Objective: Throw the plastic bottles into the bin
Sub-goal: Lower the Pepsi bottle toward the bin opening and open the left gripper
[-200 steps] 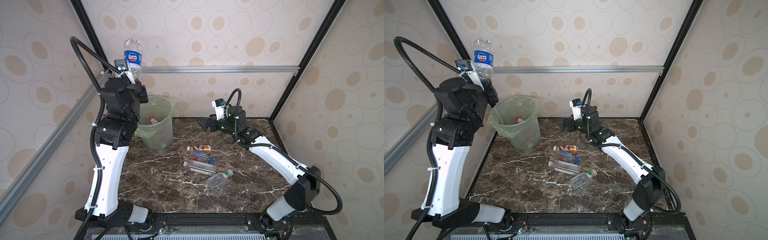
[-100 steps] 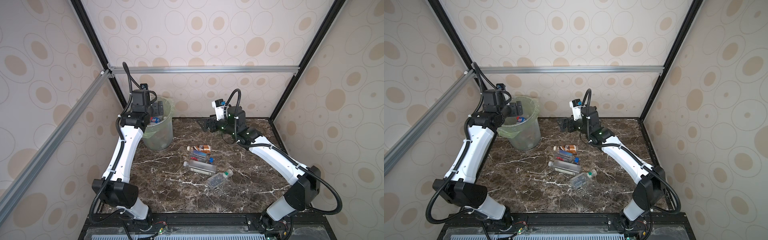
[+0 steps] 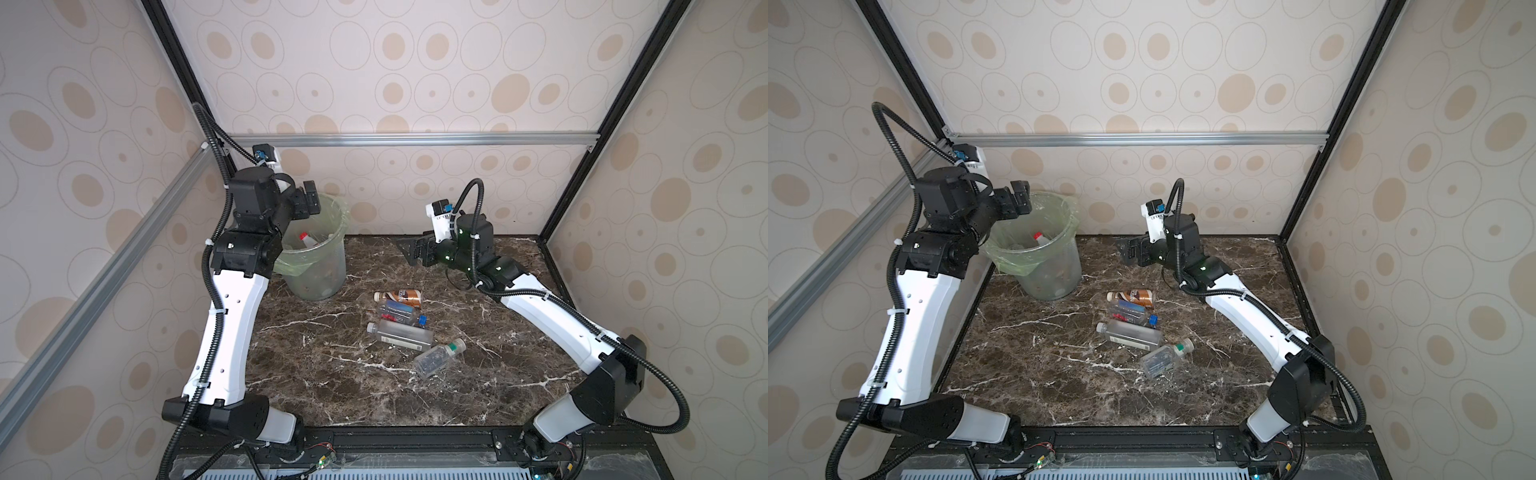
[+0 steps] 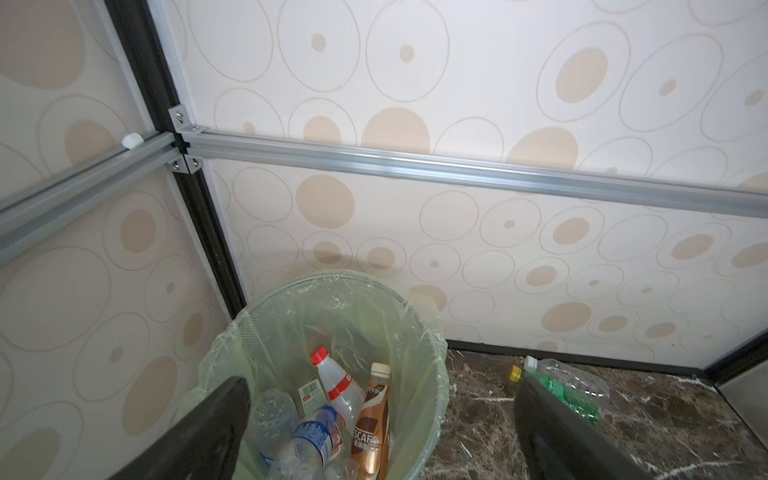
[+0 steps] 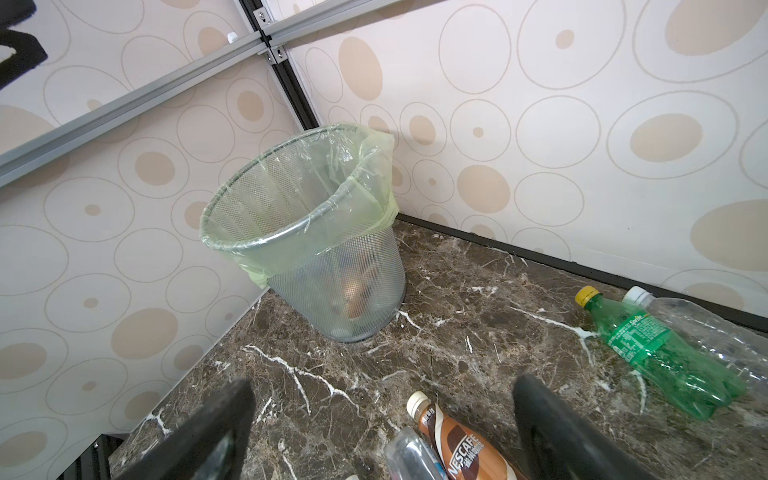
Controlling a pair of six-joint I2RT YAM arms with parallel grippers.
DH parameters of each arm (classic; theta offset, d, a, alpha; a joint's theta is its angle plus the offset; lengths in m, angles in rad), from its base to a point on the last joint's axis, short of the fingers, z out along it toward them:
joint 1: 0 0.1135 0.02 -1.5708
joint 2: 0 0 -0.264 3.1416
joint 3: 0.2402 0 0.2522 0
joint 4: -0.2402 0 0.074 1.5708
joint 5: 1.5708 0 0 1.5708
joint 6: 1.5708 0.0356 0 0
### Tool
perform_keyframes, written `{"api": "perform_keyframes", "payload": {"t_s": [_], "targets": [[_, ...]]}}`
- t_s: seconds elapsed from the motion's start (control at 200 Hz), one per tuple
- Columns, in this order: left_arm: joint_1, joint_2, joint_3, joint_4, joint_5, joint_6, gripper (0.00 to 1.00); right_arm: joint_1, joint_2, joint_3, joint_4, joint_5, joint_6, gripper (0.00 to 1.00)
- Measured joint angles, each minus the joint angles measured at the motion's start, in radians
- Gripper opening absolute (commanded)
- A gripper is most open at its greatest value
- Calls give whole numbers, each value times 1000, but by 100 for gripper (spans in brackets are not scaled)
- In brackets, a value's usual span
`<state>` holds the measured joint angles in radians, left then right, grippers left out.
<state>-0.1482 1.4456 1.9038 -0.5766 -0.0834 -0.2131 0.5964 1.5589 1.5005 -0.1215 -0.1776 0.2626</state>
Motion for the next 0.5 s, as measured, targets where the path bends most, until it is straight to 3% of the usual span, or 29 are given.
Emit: {"api": "perform_keyframes", "payload": {"t_s": [0.5], "targets": [[-225,2,-183,129,29,-13,99,-23,-16,-29,-117,117,-45,100]]}}
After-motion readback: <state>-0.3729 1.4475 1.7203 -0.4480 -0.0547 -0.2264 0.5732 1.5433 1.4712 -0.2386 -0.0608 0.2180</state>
